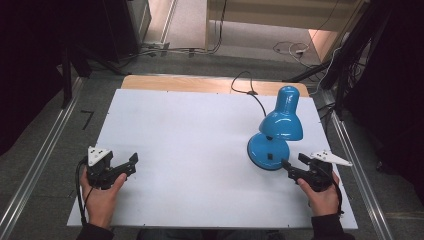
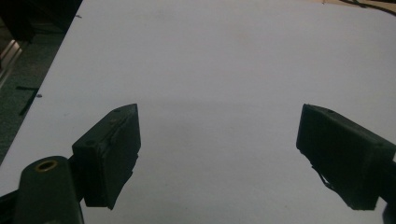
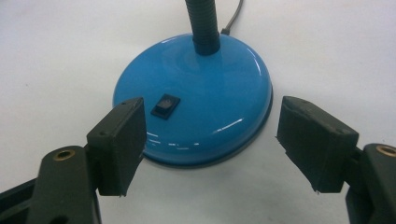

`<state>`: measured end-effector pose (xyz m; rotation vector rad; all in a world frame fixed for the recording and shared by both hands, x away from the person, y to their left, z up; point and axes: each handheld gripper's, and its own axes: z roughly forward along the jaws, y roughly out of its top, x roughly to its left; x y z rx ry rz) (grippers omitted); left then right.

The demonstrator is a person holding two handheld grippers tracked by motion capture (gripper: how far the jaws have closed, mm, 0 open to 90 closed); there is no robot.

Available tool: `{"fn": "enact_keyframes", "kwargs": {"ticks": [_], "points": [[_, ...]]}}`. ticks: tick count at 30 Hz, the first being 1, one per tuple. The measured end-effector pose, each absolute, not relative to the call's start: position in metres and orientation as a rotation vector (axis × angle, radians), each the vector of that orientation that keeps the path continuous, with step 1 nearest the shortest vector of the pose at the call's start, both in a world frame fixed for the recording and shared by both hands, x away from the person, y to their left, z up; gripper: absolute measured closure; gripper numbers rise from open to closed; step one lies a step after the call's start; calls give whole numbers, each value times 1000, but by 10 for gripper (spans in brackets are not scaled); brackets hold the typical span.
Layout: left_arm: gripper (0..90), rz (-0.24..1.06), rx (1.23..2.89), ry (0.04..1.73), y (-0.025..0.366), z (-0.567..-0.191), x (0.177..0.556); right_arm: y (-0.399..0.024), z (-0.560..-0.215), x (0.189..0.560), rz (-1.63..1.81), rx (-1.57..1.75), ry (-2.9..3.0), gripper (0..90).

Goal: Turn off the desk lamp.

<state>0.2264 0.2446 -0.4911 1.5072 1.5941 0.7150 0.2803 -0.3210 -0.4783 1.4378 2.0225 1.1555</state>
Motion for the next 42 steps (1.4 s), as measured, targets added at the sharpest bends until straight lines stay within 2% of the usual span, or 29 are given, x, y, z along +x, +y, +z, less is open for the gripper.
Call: {"fn": "enact_keyframes", "kwargs": {"ticks": [33,42], "points": [[148,712,1506,1594,246,-491,226,-356,-480,258,1086,1490,1969,223],[148,713,1511,1590,244,-491,226,-364,-508,278,862,1575,1973,149]]}}
